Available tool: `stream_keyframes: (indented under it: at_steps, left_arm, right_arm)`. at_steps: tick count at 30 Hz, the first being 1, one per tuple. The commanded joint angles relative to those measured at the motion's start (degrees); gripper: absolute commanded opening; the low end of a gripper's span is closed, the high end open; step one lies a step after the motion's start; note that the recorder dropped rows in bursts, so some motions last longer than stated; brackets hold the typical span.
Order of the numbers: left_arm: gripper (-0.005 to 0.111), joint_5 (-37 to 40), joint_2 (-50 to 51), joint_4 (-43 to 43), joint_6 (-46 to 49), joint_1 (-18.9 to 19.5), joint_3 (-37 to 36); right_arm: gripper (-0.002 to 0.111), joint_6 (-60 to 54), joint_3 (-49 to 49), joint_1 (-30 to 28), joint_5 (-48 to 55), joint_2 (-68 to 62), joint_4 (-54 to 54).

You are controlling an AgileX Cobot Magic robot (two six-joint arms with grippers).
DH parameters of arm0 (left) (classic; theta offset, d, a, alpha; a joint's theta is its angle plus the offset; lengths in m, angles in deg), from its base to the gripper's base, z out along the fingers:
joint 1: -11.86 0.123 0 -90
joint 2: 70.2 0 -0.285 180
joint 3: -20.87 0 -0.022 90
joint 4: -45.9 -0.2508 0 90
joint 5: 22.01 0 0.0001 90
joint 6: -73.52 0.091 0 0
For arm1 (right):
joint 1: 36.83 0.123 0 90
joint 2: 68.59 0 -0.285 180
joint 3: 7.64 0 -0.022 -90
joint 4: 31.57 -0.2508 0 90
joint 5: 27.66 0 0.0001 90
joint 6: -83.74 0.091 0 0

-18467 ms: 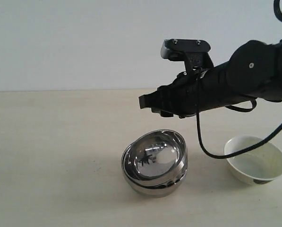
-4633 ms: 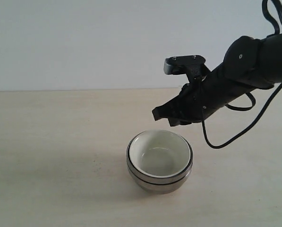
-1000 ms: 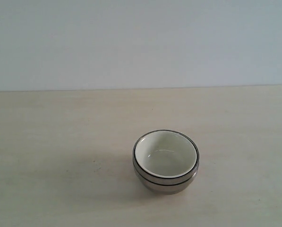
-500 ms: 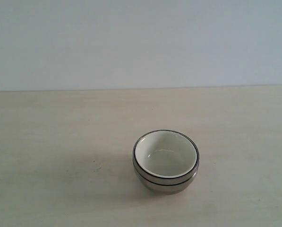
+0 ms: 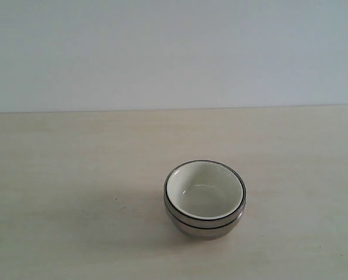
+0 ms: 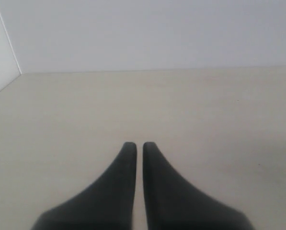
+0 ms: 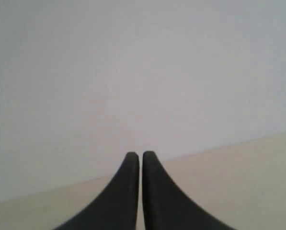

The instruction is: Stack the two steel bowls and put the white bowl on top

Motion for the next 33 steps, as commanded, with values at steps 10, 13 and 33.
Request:
stream_keyframes:
  at_steps: [10, 13, 33]
  left_arm:
    - [0.004, -0.4, -0.2, 0.2, -0.6, 0.0, -0.2]
    - [0.004, -0.3, -0.2, 0.2, -0.6, 0.0, -0.2]
    - [0.004, -0.4, -0.2, 0.2, -0.6, 0.0, -0.2]
  right_arm:
    - [0.0, -2.8, 7.1, -0.2, 0.9, 0.3, 2.0]
    - [0.0, -2.8, 7.1, -0.2, 0.9, 0.3, 2.0]
    - [0.0, 10.0, 7.1, -0.2, 3.4, 0.3, 18.4]
